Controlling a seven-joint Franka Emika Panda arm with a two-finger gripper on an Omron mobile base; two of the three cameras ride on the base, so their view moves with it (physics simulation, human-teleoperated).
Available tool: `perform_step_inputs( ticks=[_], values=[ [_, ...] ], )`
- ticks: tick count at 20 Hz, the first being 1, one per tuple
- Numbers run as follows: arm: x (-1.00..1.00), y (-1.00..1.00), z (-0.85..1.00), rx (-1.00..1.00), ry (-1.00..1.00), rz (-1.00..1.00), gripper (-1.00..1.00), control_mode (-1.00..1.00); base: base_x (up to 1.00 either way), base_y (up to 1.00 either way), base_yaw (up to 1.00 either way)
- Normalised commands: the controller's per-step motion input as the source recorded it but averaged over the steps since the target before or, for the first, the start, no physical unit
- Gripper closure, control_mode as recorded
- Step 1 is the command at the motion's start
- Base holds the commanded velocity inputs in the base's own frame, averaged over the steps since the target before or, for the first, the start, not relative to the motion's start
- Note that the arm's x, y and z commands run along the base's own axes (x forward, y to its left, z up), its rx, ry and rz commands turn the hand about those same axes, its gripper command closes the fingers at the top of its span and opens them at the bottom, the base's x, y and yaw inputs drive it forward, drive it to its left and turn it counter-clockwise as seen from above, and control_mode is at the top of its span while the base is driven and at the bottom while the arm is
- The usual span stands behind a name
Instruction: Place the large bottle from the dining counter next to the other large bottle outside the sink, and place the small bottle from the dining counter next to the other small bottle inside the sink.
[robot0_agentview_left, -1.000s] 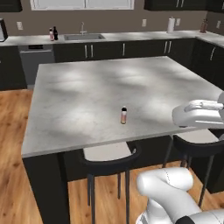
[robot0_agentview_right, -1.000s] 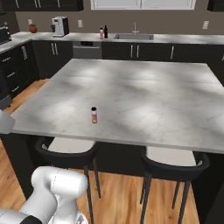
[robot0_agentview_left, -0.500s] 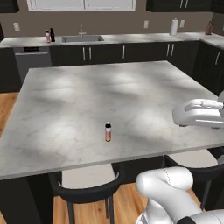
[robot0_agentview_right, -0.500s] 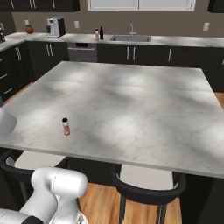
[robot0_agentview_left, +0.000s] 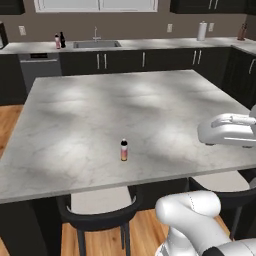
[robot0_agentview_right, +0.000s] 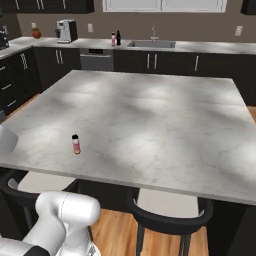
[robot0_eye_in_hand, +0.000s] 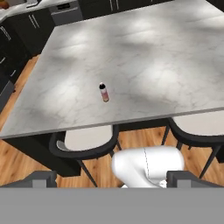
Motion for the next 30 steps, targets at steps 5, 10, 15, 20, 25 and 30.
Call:
perform_step_inputs(
  ticks=[5, 10, 15, 20, 25, 30],
  values=[
    [0.00, 0.00, 0.00, 0.00, 0.00, 0.00, -1.00, 1.00, 0.59, -0.08, 0.20],
    [0.00, 0.00, 0.00, 0.00, 0.00, 0.00, -1.00, 1.00, 0.64, -0.25, 0.16],
    [0.00, 0.00, 0.00, 0.00, 0.00, 0.00, -1.00, 1.00, 0.76, -0.33, 0.12],
    [0.00, 0.00, 0.00, 0.00, 0.00, 0.00, -1.00, 1.00, 0.64, -0.38, 0.06],
    [0.00, 0.00, 0.00, 0.00, 0.00, 0.00, -1.00, 1.00, 0.41, -0.61, 0.06],
    [0.22, -0.12, 0.00, 0.00, 0.02, 0.03, -1.00, -1.00, 0.28, -0.23, 0.05]
  ],
)
